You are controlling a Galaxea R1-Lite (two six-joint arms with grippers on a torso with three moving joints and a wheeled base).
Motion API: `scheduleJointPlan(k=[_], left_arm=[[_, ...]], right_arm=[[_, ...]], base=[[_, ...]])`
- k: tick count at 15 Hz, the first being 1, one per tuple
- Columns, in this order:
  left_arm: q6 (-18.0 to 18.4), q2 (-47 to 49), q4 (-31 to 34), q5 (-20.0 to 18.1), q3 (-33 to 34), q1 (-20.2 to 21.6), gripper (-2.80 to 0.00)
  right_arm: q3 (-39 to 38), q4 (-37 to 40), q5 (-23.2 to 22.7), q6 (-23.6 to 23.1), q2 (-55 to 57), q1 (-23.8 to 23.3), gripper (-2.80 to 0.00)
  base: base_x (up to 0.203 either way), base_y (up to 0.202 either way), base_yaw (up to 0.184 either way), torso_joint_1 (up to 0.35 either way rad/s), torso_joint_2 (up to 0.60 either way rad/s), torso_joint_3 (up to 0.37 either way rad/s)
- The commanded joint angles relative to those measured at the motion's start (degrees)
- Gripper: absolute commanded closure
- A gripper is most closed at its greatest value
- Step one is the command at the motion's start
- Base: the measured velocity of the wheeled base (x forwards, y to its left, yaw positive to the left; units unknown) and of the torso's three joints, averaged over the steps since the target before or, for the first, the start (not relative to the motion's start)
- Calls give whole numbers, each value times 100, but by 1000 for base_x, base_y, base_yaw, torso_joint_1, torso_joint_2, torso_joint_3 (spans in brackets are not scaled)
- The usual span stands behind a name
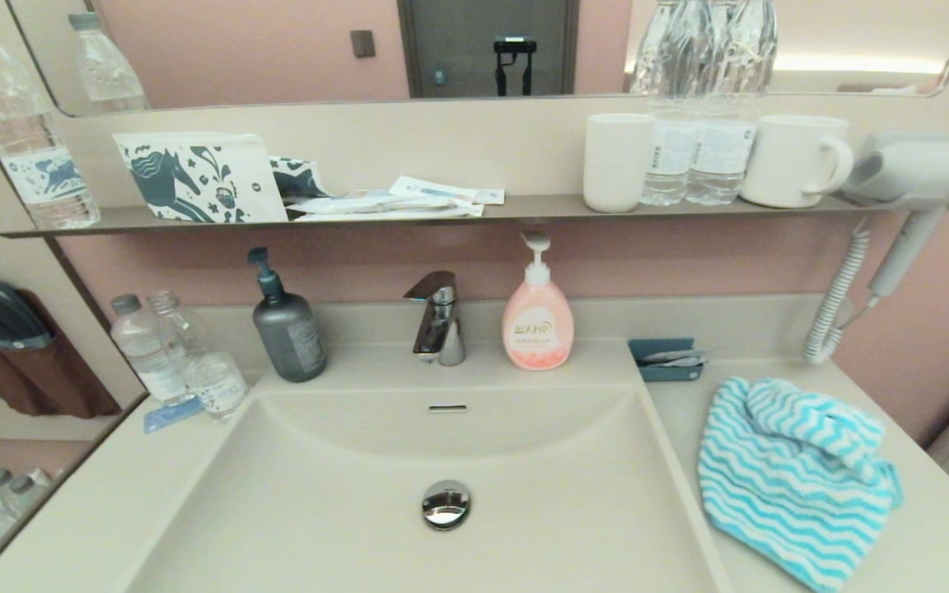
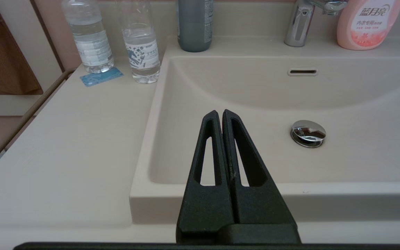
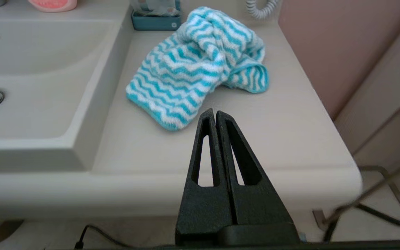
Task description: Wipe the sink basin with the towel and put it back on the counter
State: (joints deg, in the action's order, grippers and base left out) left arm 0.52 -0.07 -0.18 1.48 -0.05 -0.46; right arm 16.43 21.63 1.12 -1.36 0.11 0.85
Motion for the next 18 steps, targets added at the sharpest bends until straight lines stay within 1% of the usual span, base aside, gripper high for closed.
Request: scheduleJointPlan(k=[1, 3, 6, 12, 18], left_arm=[[0, 7, -6, 2, -4, 2, 0], [0, 7, 0, 2, -4, 1, 0], [0, 7, -7, 2, -1, -6, 0], [0, 7, -4, 2, -3, -2, 0], [0, 7, 0, 2, -2, 2, 0]], right_arm=[[-817, -1047, 7, 4, -11, 3, 0], [-1160, -1607, 11, -2, -11, 3, 0], [-1465, -2061, -20, -150, -11, 1, 0], [-1643, -2110, -191, -110, -11, 3, 0], [-1643, -2110, -191, -119, -11, 3, 0]], base=[[0, 0, 0, 0, 0, 0], [0, 0, 0, 0, 0, 0], [0, 0, 0, 0, 0, 0], [0, 0, 0, 0, 0, 0], [0, 0, 0, 0, 0, 0]])
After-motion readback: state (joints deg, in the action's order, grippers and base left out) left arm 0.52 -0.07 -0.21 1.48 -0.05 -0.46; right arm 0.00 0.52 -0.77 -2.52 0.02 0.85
